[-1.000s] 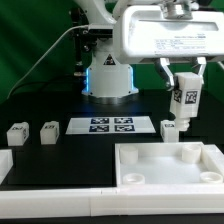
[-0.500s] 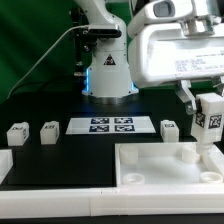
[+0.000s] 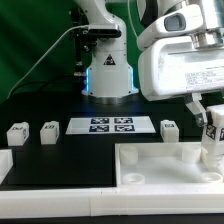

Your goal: Assemble one leg

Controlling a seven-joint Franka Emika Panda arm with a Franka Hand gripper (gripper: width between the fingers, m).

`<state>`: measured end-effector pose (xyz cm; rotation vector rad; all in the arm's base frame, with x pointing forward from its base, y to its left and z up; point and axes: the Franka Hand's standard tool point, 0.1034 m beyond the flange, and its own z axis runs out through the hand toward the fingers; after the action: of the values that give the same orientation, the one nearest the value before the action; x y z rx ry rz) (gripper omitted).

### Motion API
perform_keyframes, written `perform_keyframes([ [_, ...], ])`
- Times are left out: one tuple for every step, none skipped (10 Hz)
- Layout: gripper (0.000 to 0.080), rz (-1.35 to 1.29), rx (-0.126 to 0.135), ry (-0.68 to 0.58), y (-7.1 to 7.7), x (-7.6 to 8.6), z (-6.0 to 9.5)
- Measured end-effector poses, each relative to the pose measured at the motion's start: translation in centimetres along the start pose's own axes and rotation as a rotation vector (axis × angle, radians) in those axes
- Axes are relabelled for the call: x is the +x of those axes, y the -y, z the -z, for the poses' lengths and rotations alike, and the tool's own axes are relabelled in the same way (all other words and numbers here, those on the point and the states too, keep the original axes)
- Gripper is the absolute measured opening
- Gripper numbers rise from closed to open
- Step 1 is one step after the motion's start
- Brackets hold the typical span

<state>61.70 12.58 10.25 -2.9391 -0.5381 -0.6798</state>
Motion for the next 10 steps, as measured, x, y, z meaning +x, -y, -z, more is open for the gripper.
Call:
perform_keyframes([
  [0.0295, 0.001, -0.001, 0.002, -0.1, -0.1, -0.2],
  [0.0295, 0.002, -0.003, 0.003, -0.4, -0.2, -0.4],
  [0.0295, 0.002, -0.005, 0.006, -0.6, -0.4, -0.6],
  [0.0295, 0.000, -0.007, 0.005, -0.9, -0.3, -0.7],
  [0.0295, -0.003, -0.010, 0.001, -1.2, -0.2, -0.8],
  [0.0295, -0.003, -0.011, -0.006, -1.2, 0.0, -1.0],
  [0.0295, -0.003, -0.012, -0.013, -1.2, 0.2, -1.2],
  [0.0295, -0.003, -0.010, -0.014, -1.0, 0.2, -1.5],
  [0.0295, -0.004, -0.009, -0.011, -1.0, 0.0, -1.8],
  [0.0295, -0.004, -0.009, -0.010, -1.0, -0.1, -1.9],
])
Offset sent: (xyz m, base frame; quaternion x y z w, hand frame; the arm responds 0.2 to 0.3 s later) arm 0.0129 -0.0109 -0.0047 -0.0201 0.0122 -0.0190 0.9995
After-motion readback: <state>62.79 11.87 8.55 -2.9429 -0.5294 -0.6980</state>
